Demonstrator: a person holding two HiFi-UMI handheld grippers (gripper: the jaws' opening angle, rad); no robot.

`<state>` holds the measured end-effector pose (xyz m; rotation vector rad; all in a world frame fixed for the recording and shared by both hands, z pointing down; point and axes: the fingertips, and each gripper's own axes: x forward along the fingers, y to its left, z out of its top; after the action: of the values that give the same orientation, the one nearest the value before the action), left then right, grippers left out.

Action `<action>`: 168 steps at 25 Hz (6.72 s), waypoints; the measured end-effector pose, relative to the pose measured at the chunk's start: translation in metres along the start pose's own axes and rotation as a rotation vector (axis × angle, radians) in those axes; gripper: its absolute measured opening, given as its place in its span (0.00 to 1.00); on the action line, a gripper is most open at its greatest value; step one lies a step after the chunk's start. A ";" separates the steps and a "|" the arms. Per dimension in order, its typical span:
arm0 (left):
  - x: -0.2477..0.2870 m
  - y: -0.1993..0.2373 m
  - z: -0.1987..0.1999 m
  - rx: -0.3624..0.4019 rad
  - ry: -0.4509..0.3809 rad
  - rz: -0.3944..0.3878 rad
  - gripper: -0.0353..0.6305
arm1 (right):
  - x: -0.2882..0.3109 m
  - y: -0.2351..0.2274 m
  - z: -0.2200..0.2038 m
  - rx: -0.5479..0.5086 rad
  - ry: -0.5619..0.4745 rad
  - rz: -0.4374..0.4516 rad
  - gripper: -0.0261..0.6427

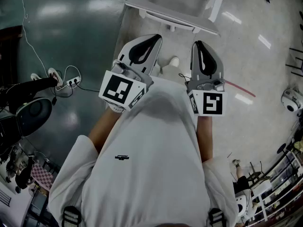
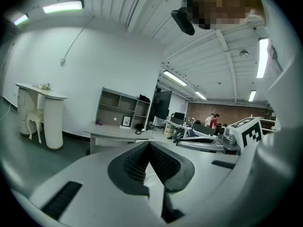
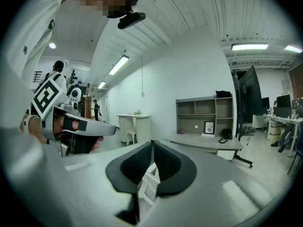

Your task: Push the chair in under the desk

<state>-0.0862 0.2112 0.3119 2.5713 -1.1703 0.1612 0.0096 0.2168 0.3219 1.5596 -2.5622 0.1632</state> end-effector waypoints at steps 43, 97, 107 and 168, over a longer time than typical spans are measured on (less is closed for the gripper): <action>0.069 0.085 0.048 -0.091 -0.047 0.038 0.06 | 0.095 -0.072 0.025 0.075 -0.090 -0.011 0.06; 0.144 0.102 -0.193 0.633 0.977 -0.544 0.38 | 0.137 -0.022 -0.190 -0.259 0.684 0.715 0.37; 0.142 0.108 -0.204 0.672 1.065 -0.524 0.35 | 0.128 -0.035 -0.242 -0.605 0.786 0.613 0.16; 0.346 0.222 -0.141 0.900 0.879 -0.478 0.33 | 0.311 -0.180 -0.217 -0.663 0.745 0.553 0.14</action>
<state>-0.0214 -0.1277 0.5758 2.7515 -0.1124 1.7994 0.0415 -0.1018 0.5937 0.4164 -2.0370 -0.0503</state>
